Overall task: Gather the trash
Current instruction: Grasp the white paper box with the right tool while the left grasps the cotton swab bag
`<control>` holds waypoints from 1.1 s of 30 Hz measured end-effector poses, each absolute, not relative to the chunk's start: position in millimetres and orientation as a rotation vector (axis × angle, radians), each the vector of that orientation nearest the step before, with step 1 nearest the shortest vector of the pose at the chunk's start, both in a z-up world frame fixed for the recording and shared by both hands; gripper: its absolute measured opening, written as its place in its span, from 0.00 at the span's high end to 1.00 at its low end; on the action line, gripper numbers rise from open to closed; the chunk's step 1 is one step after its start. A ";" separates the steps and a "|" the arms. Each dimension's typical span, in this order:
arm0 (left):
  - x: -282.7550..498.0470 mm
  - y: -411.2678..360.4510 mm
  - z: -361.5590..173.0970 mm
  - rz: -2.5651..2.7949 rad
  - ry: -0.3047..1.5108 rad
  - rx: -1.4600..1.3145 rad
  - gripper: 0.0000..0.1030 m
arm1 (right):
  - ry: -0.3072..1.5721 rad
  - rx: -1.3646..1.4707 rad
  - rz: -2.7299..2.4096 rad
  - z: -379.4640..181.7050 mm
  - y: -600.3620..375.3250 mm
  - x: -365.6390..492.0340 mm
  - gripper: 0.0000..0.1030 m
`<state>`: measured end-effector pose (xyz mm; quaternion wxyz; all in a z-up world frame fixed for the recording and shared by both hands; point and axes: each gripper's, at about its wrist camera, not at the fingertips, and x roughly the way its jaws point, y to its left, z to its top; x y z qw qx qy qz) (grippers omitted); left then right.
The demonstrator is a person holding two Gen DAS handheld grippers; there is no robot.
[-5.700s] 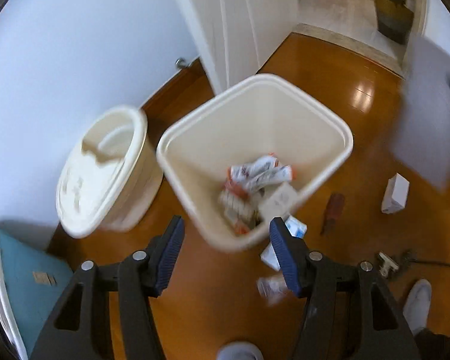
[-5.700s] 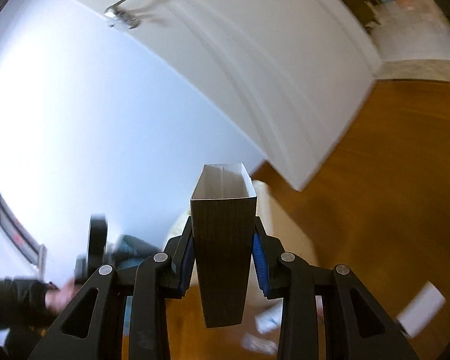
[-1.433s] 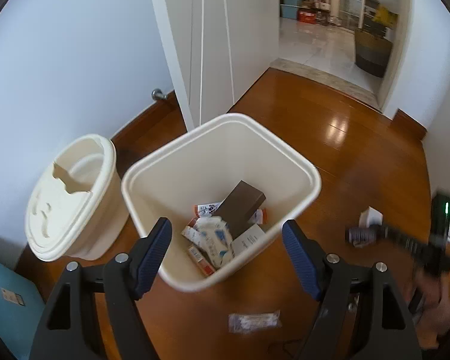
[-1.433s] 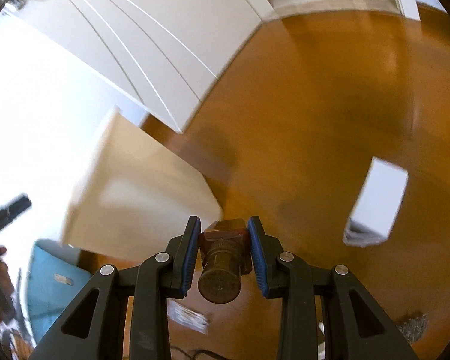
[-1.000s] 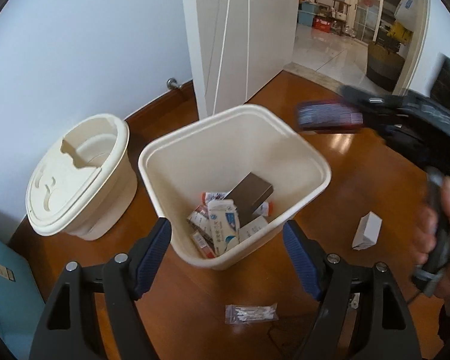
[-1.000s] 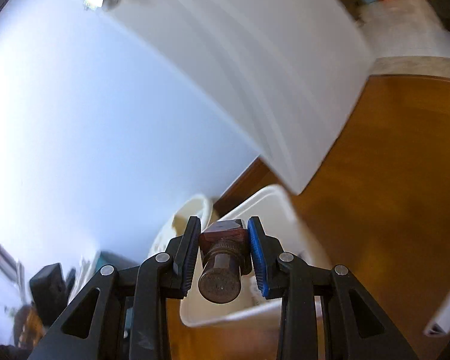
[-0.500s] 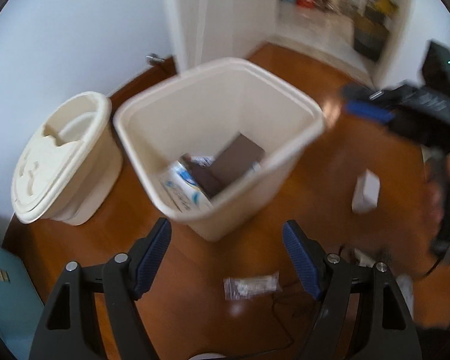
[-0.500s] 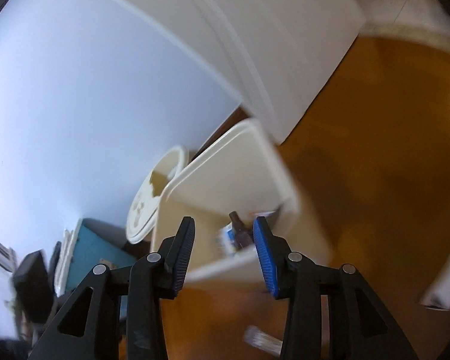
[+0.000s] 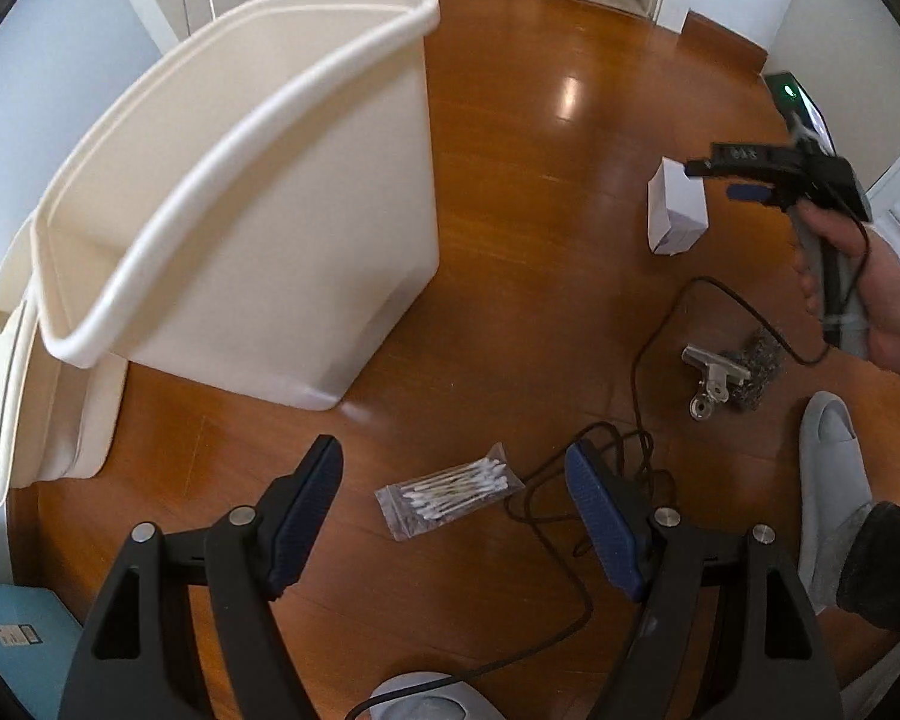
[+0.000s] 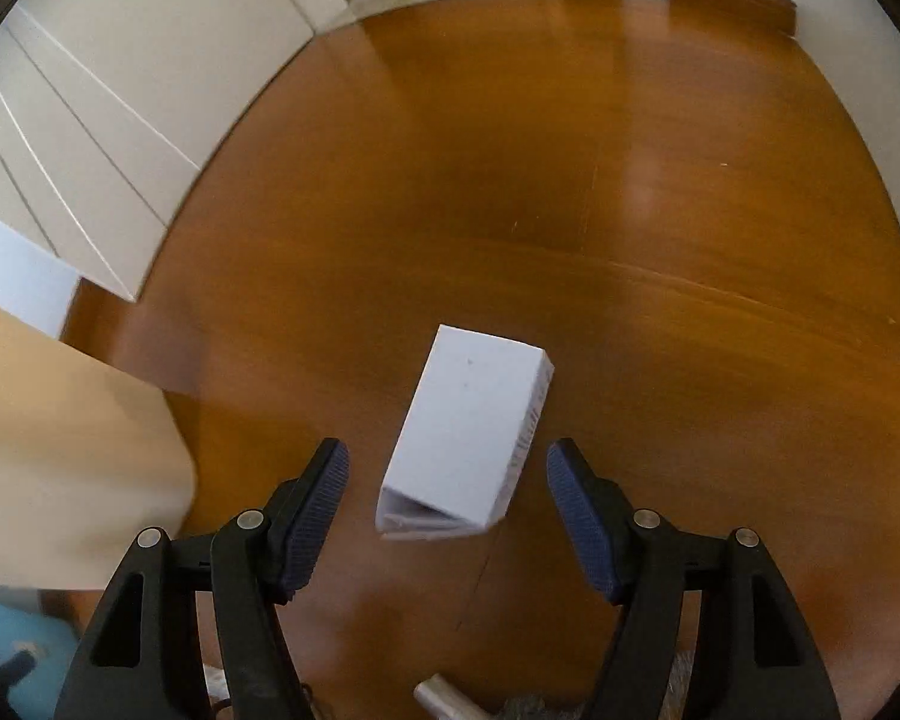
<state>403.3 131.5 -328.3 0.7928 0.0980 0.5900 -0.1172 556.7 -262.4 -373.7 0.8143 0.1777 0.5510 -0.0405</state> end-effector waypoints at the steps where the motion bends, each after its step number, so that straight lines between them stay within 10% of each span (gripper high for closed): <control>1: 402.8 131.5 -330.9 -0.251 1.271 0.214 0.26 | 1.158 0.375 -0.111 -374.1 -262.2 563.0 0.30; 13: 390.5 160.0 -414.3 -0.156 1.398 0.228 0.26 | 1.300 0.089 -0.192 -427.6 -231.9 593.1 0.34; 23: 387.2 214.8 -488.9 0.231 1.604 -0.676 0.26 | 1.203 0.270 -0.057 -396.4 -261.7 547.5 0.43; 33: 407.8 214.7 -512.7 0.553 1.588 -0.852 0.26 | 1.164 0.345 0.024 -366.4 -253.0 528.3 0.42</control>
